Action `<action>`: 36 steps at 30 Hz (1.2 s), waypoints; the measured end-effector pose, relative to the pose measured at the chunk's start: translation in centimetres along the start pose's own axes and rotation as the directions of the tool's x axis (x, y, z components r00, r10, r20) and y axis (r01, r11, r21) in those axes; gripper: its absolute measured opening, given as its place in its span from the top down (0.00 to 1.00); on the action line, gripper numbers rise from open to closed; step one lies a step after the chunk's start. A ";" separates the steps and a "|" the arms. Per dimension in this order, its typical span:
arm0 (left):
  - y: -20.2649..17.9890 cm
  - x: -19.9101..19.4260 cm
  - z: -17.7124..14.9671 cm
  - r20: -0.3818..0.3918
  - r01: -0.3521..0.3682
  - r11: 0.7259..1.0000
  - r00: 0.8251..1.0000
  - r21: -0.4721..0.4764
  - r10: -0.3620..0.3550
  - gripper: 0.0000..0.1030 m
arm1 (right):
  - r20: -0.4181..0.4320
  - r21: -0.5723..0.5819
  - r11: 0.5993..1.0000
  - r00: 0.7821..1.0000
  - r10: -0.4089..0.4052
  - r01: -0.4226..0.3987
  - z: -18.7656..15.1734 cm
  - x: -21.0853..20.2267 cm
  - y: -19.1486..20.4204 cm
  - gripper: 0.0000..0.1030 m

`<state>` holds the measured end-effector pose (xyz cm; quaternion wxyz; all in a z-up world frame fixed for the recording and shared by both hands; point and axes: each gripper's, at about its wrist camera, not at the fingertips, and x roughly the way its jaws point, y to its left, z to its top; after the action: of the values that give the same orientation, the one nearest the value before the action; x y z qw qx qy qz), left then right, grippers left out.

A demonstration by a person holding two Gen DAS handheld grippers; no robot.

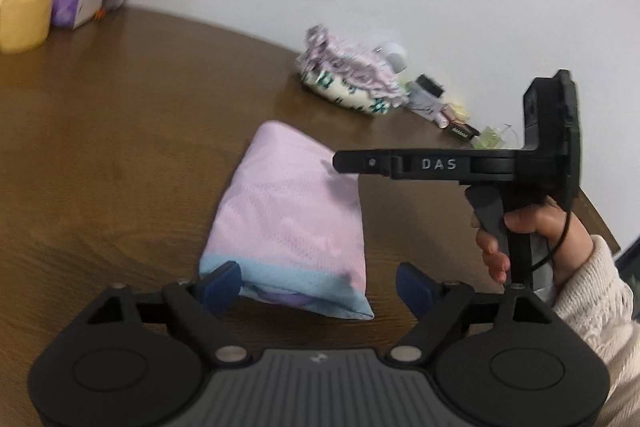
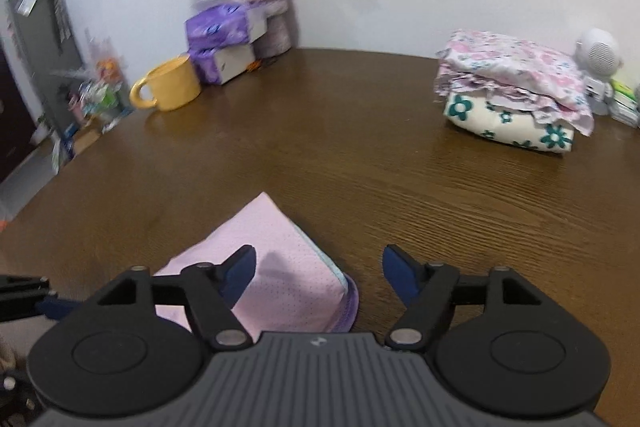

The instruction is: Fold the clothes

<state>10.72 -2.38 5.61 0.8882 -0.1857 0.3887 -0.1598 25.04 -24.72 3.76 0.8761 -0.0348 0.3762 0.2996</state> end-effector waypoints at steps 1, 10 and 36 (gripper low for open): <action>0.0 0.5 0.0 -0.015 -0.005 1.000 1.000 -0.021 0.005 0.30 | -0.010 0.001 1.000 1.000 0.013 -0.013 0.1 0.3 -0.3 0.37; 2.5 1.9 1.1 -0.061 -0.019 0.997 0.998 -0.076 0.014 0.80 | -0.040 0.107 0.985 0.990 0.138 -0.133 -1.1 1.0 -1.7 0.94; 7.3 3.0 6.8 -0.100 0.083 0.984 0.993 0.155 -0.068 0.85 | 0.110 0.401 0.913 0.985 -0.135 0.081 -10.8 -5.3 7.2 0.95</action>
<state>18.78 4.20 4.68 0.8741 -0.1213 0.4089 -0.2326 11.37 -24.57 0.86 0.9038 0.1421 0.3661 0.1703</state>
